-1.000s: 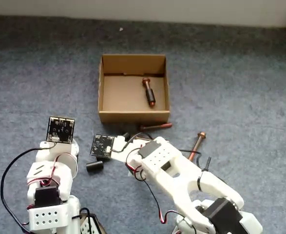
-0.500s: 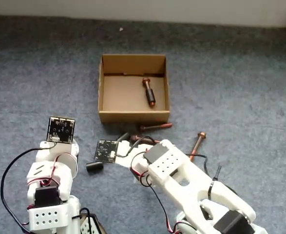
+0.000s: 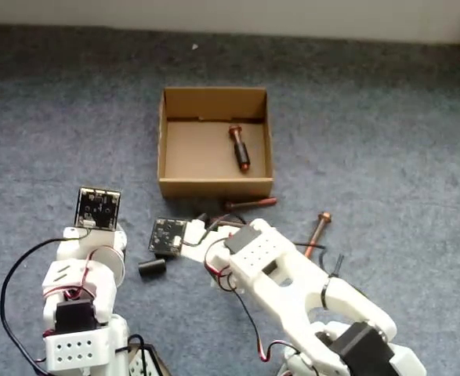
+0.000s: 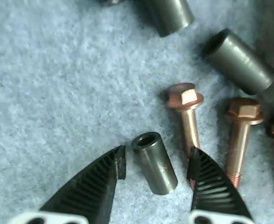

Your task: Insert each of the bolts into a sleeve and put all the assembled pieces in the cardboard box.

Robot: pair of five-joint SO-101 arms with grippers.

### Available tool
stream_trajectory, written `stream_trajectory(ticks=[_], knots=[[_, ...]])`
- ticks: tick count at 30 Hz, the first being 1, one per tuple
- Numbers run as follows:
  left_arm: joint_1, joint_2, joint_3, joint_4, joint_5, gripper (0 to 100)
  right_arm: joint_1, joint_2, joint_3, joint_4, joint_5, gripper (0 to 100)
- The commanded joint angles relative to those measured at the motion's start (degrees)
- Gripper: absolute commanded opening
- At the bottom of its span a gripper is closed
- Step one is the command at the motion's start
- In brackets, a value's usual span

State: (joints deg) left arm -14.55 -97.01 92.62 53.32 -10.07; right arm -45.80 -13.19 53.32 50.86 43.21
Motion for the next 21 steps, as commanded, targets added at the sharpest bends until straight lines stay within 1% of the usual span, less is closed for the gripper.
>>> stream_trajectory(ticks=[1,3,8,10,21], knots=[[-0.4,-0.5,-0.3,-1.1,-0.4,9,0.1,2.4,1.0,0.0,0.8,18.0],[-0.4,-0.5,-0.3,-1.1,-0.4,9,0.1,1.1,1.0,0.1,0.8,17.2],[-0.4,-0.5,-0.3,-1.1,-0.4,9,0.1,-3.4,0.7,6.2,0.8,8.4],[-0.4,-0.5,-0.3,-1.1,-0.4,9,0.1,-4.7,0.9,7.6,0.8,8.4],[-0.4,-0.5,-0.3,-1.1,-0.4,9,-0.1,-5.2,0.6,7.3,0.4,8.4]])
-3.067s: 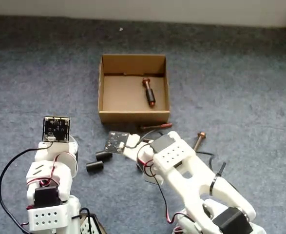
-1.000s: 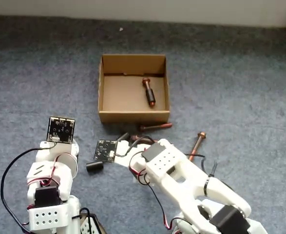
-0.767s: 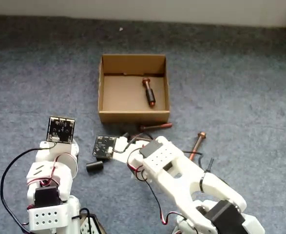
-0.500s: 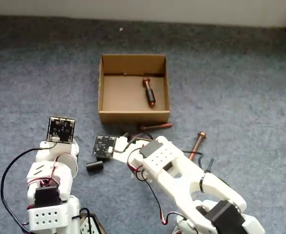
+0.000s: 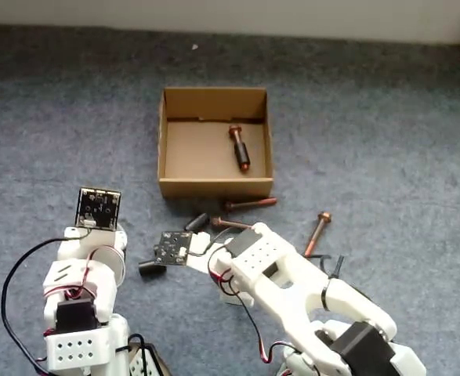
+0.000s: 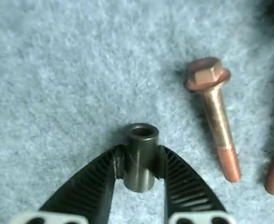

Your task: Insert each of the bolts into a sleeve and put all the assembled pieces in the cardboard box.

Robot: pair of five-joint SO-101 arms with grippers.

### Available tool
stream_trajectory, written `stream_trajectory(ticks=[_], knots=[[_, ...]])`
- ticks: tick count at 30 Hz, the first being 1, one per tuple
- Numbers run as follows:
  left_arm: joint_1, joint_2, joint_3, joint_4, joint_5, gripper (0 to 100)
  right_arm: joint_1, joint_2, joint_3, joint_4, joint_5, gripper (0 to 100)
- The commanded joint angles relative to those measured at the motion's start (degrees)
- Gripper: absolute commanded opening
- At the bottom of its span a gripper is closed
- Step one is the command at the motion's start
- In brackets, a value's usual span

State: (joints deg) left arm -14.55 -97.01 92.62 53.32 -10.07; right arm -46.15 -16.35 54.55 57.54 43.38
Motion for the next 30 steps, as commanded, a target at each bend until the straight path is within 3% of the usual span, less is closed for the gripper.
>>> stream_trajectory(ticks=[1,9,20,26,30], knots=[[-0.4,-0.5,-0.3,-1.1,-0.4,9,0.2,-2.1,-0.7,0.7,0.3,8.4],[-0.4,-0.5,-0.3,-1.1,-0.4,9,0.2,-2.2,-0.4,-1.1,-5.7,13.9],[-0.4,-0.5,-0.3,-1.1,-0.4,9,0.4,-2.2,3.8,-9.4,-5.8,13.7],[-0.4,-0.5,-0.3,-1.1,-0.4,9,0.4,-2.2,3.7,-8.9,-5.8,0.2],[-0.4,-0.5,-0.3,-1.1,-0.4,9,0.6,-2.2,3.6,-3.6,-5.8,0.6]])
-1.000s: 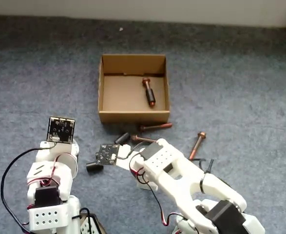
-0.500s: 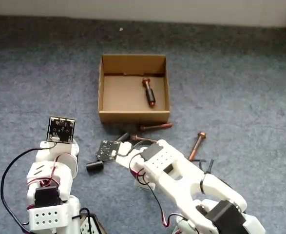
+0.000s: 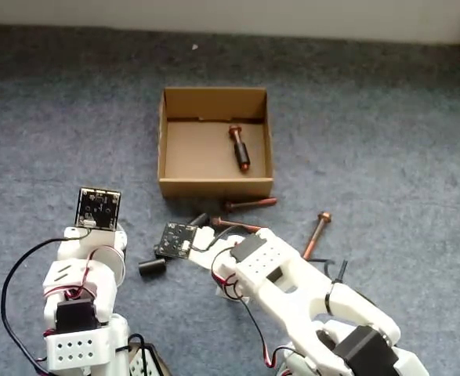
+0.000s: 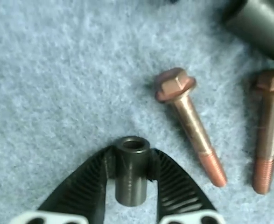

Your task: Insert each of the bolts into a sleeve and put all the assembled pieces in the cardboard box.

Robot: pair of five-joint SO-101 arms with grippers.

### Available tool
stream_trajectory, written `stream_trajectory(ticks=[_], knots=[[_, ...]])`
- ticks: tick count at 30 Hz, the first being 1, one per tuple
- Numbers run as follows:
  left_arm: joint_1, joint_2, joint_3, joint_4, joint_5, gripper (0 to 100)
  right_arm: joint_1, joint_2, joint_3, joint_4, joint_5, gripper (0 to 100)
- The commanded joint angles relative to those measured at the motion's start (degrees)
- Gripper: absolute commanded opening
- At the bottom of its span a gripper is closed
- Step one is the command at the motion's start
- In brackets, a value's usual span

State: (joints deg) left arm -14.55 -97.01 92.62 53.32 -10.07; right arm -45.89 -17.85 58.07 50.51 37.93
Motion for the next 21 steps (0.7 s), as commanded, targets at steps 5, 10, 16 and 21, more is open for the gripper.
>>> stream_trajectory(ticks=[5,10,16,21], knots=[[-0.4,-0.5,-0.3,-1.1,-0.4,9,4.9,-0.8,-1.7,5.5,-3.5,0.6],[-0.4,-0.5,-0.3,-1.1,-0.4,9,12.1,-0.8,-5.5,5.7,-9.8,0.6],[-0.4,-0.5,-0.3,-1.1,-0.4,9,14.6,-11.1,-5.2,6.5,-15.8,0.5],[-0.4,-0.5,-0.3,-1.1,-0.4,9,17.5,-28.3,-5.1,14.1,-20.5,0.5]])
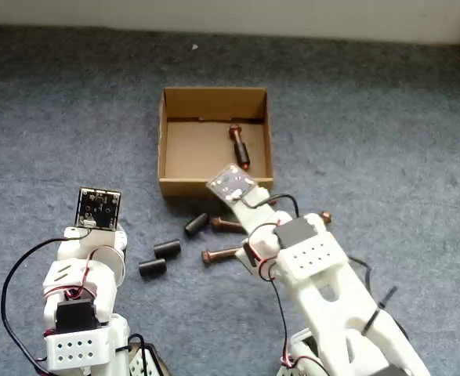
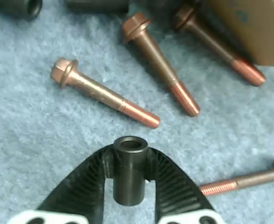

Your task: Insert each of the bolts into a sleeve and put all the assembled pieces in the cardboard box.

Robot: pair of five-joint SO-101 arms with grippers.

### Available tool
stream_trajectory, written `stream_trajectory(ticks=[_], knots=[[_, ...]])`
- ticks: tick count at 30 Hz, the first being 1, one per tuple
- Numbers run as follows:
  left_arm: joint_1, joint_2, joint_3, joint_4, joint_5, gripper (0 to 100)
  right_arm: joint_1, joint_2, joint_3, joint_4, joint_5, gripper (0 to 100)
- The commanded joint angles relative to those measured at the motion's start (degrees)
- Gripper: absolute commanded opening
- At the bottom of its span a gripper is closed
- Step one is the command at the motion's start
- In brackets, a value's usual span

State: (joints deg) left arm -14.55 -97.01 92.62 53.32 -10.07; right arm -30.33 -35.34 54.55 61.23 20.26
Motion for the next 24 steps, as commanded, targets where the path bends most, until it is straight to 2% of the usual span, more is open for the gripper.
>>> stream_trajectory(ticks=[1,8,12,17,19,24], knots=[[-0.4,-0.5,-0.3,-1.1,-0.4,9,2.2,-13.8,-1.5,4.4,-3.8,0.5],[0.2,-0.5,-0.3,-1.1,-0.4,9,7.6,-30.7,2.3,10.0,-8.4,0.5],[3.0,-0.5,-0.9,-1.1,-0.4,9,11.4,-36.6,5.7,9.5,-12.1,0.5],[4.8,-0.5,-3.7,-1.1,-0.4,9,15.8,-40.5,8.3,8.3,-12.6,0.5],[6.6,-0.3,-5.8,-0.8,-0.4,9,18.0,-40.7,9.1,7.3,-12.9,0.5],[14.5,0.1,-11.0,0.6,-0.4,9,22.0,-41.0,12.7,0.8,-21.6,0.5]])
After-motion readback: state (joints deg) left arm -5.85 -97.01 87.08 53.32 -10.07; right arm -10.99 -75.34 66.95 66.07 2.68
